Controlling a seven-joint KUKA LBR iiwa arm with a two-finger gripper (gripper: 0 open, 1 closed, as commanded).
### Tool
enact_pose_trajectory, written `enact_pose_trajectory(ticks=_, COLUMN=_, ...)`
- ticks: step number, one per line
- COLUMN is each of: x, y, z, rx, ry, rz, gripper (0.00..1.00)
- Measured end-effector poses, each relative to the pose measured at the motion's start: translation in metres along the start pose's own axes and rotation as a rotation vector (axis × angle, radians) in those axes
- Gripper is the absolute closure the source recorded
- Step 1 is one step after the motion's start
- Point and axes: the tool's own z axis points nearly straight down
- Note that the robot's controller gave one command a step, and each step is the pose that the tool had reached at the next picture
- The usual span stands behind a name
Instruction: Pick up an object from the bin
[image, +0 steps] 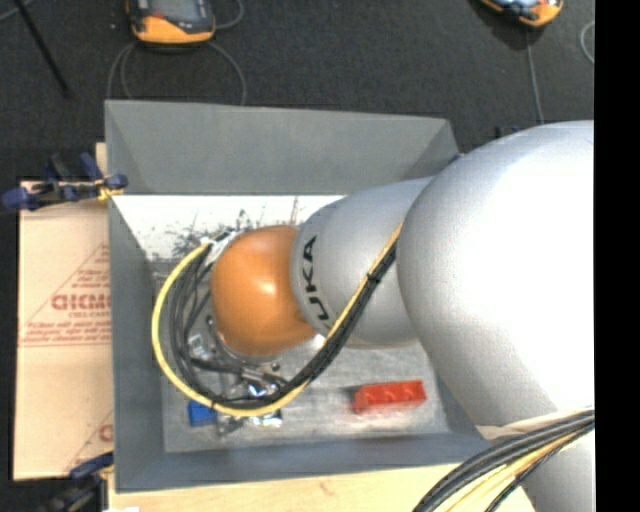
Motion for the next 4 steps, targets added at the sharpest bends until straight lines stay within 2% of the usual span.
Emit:
enact_pose_trajectory(ticks=1, x=0.038, y=-0.024, z=-0.002, rx=0.001, ry=-0.009, rz=0.3, gripper=0.0)
enact_pose_trajectory(ticks=2, x=0.04, y=-0.022, z=-0.003, rx=0.0, ry=0.009, rz=0.299, gripper=1.0)
enact_pose_trajectory(ticks=3, x=0.04, y=-0.022, z=-0.003, rx=-0.001, ry=0.009, rz=0.3, gripper=0.0)
enact_pose_trajectory(ticks=4, x=0.03, y=-0.006, z=0.0, rx=0.008, ry=-0.016, rz=0.297, gripper=0.0)
